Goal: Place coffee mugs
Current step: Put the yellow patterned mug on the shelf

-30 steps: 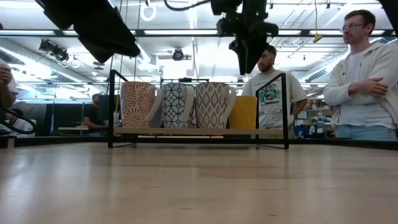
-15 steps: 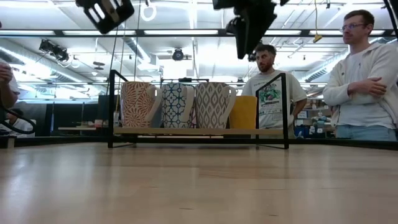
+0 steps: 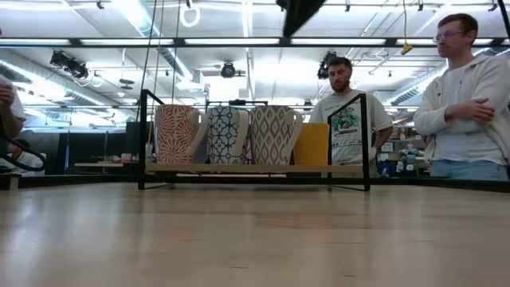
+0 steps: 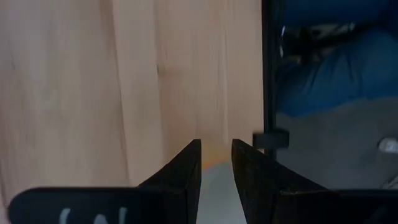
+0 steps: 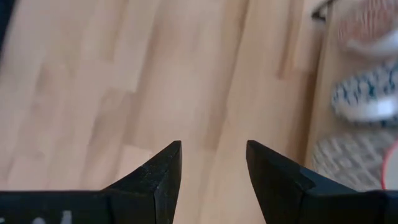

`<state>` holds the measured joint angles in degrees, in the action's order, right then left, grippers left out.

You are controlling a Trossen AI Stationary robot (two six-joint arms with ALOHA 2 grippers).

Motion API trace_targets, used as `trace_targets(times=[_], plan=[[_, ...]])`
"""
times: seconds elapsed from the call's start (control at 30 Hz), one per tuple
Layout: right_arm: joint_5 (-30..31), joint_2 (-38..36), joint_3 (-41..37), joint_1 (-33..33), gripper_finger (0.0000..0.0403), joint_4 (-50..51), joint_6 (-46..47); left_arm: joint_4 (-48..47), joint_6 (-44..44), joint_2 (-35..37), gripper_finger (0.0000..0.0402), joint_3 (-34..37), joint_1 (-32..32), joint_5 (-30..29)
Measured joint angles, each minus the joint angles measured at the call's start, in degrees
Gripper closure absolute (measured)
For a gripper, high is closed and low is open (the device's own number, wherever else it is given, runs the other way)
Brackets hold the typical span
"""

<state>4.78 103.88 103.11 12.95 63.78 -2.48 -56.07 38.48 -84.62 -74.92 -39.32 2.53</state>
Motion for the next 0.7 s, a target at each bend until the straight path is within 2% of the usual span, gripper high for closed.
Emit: trace_targets(times=[0.27, 0.43, 0.7], plan=[[0.0, 0.0, 0.0, 3.0, 0.0217, -8.4, 0.0, -8.0, -0.1, 0.0, 0.0306, -0.5, -5.0, -3.1], [0.0, 0.0, 0.0, 3.8, 0.0217, -10.2, 0.0, -8.8, -0.1, 0.0, 0.0306, -0.5, -7.4, -7.8], [0.0, 0.0, 0.0, 3.9, 0.0217, -10.2, 0.0, -8.7, -0.1, -2.0, 0.0306, -0.5, -9.7, -8.7]])
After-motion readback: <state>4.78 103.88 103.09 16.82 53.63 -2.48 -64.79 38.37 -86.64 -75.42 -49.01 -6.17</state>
